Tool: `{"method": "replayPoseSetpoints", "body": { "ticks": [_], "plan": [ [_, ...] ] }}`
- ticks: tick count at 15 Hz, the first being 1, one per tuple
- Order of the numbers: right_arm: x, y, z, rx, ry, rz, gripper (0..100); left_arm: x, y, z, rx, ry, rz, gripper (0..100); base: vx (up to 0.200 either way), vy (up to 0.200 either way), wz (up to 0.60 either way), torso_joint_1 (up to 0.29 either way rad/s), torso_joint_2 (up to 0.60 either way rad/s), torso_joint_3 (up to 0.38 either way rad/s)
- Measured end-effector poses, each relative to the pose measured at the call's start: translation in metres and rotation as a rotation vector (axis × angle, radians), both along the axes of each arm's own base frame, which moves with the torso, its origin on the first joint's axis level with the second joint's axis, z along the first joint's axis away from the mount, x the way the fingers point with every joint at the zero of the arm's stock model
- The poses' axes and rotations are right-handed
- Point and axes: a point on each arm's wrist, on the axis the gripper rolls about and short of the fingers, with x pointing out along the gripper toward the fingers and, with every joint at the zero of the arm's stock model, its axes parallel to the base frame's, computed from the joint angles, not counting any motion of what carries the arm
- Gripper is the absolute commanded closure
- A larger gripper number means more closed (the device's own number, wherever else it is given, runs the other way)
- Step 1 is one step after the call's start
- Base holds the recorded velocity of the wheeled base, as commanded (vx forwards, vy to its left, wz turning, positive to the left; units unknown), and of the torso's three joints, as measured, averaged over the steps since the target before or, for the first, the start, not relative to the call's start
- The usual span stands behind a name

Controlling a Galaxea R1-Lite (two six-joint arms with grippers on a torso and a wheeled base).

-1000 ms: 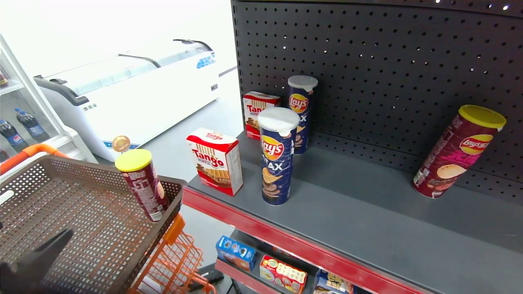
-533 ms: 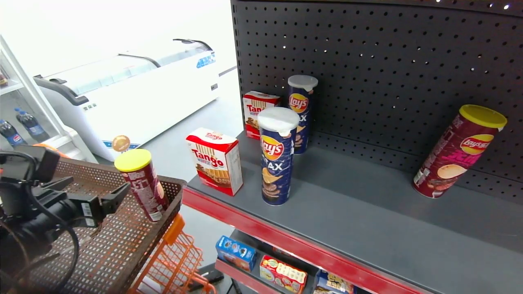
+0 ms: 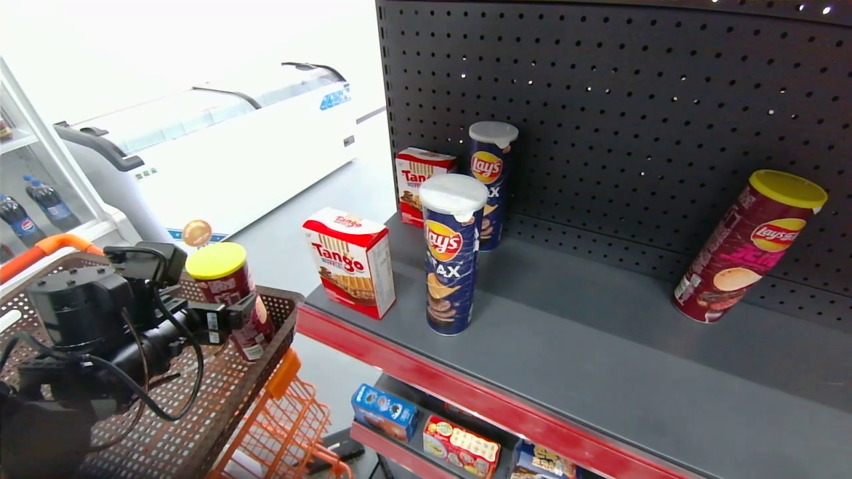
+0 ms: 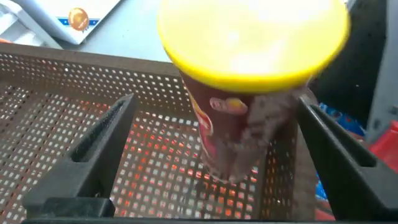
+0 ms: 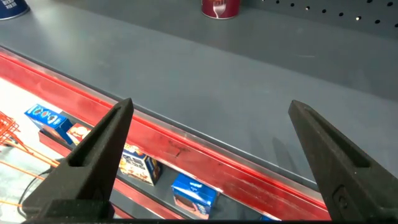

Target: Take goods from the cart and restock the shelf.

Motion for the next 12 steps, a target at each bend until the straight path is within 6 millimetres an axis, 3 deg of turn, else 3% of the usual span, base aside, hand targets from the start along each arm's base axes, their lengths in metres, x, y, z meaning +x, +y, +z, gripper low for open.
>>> {"method": "replayPoseSetpoints", "body": {
  "ticks": [6, 12],
  "plan": [
    [0.000, 0.000, 0.000, 0.000, 0.000, 0.001, 0, 0.033, 0.011, -0.014, -0.001, 0.003, 0.031, 0, 0.000, 0.000, 0.00, 0.000, 0.00, 0.000],
    [0.000, 0.000, 0.000, 0.000, 0.000, 0.000, 0, 0.042, 0.010, -0.029, -0.006, 0.051, 0.029, 0, 0.000, 0.000, 0.00, 0.000, 0.00, 0.000]
  ]
}}
